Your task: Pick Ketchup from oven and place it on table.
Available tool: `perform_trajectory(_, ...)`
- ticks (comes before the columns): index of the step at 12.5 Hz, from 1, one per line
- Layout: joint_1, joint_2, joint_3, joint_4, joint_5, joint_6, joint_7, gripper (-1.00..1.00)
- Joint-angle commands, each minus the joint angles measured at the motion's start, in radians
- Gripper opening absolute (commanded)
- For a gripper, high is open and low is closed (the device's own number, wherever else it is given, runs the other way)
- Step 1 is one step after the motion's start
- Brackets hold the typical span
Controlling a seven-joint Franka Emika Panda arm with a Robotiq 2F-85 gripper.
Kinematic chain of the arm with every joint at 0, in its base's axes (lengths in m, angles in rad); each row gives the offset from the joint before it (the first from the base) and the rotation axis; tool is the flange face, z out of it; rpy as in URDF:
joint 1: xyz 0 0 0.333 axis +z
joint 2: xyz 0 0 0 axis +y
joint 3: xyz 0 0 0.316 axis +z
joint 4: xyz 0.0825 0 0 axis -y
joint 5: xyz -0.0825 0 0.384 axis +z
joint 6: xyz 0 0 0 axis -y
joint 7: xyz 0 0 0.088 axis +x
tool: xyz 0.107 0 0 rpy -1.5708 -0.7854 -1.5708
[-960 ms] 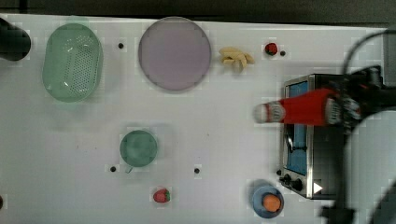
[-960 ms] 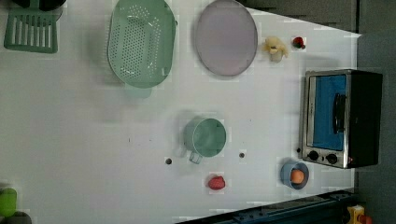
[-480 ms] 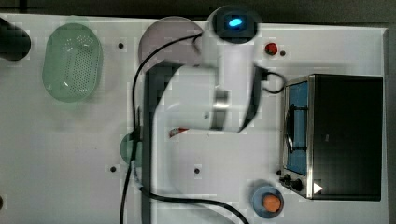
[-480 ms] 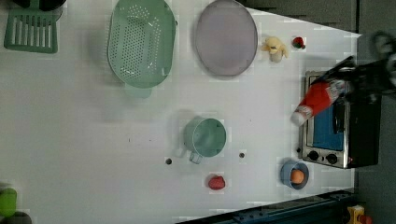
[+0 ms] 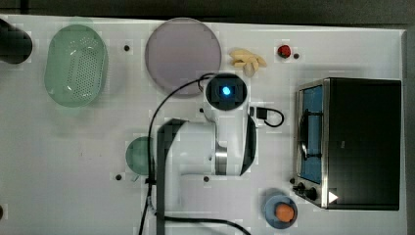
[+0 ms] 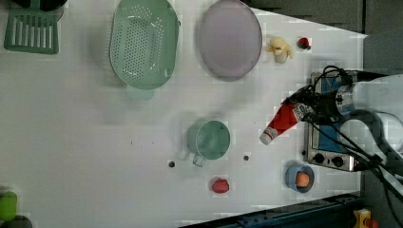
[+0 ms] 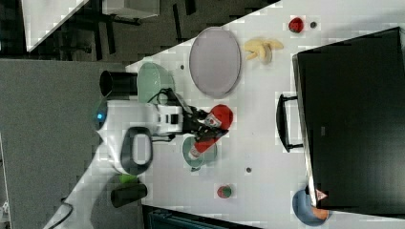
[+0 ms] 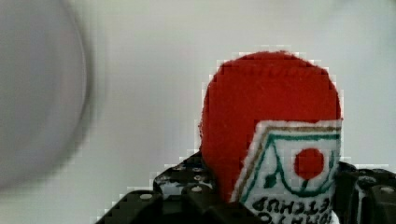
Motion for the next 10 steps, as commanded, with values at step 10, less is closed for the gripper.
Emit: perform_trajectory(10,-0.021,0.072,0.041,0.019,0.109,0.240,0.003,1.00)
